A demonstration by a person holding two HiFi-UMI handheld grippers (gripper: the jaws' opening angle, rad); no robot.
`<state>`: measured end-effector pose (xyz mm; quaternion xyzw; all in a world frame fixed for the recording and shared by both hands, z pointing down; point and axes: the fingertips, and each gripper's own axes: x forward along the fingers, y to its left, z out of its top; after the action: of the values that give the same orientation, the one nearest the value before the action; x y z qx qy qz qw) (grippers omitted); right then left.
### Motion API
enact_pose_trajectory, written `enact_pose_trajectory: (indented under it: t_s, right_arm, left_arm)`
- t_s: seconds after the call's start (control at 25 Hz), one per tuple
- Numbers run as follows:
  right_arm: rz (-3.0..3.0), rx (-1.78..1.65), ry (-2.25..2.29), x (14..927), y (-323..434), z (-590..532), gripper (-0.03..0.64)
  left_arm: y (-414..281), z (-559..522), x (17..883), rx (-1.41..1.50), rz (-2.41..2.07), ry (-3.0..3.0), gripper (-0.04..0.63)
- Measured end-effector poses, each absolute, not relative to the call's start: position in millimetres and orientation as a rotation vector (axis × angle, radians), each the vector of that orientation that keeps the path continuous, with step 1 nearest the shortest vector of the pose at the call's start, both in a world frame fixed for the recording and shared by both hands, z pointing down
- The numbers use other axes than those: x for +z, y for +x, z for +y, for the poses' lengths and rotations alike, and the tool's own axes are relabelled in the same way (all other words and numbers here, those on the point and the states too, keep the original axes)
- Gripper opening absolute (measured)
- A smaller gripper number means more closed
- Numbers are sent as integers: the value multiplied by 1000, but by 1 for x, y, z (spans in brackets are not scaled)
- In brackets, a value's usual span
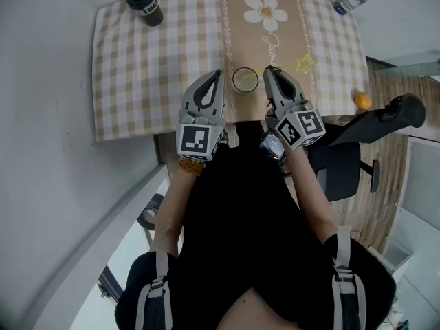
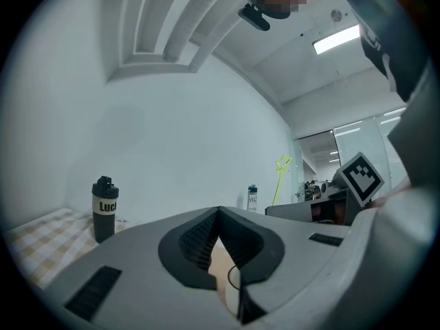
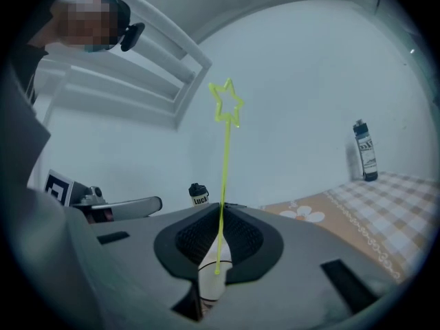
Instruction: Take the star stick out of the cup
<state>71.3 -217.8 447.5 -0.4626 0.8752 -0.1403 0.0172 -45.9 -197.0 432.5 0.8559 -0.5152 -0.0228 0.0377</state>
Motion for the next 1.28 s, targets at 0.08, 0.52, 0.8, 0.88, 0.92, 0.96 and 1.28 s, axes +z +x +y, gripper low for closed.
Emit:
enact_pose_trajectory:
  t_s: [0.08,0.52,0.8,0.88,0.92,0.96,1.28]
  right_arm:
    - [2733,-378,-1448,443,69,-216,17]
    - [2784,-107,-1493,420,46,-204,17]
    - [2804,-80,-1517,423,44,-200,17]
    - [2815,-82,-1530,426,45,-197,17]
    - [2814,-79,-1529,427,46,-196,17]
    - [2811,-78,-1530,427,46,-195,17]
    - [2792,-92,-1527,431,47,-187,17]
  left_arm:
    - [-43,-199,426,-81,-1585,2644,2]
    - [-39,-203,387,-155,-1653,2688,2]
    - [-31,-201,390,-122,-1666,2713,2]
    - [-30,-199,392,-121,-1664,2708,2]
    - [-29,-199,392,-125,-1664,2703,2]
    - [-29,-198,392,-126,-1665,2698,2]
    - [-28,-191,406,-74,-1680,2684,2]
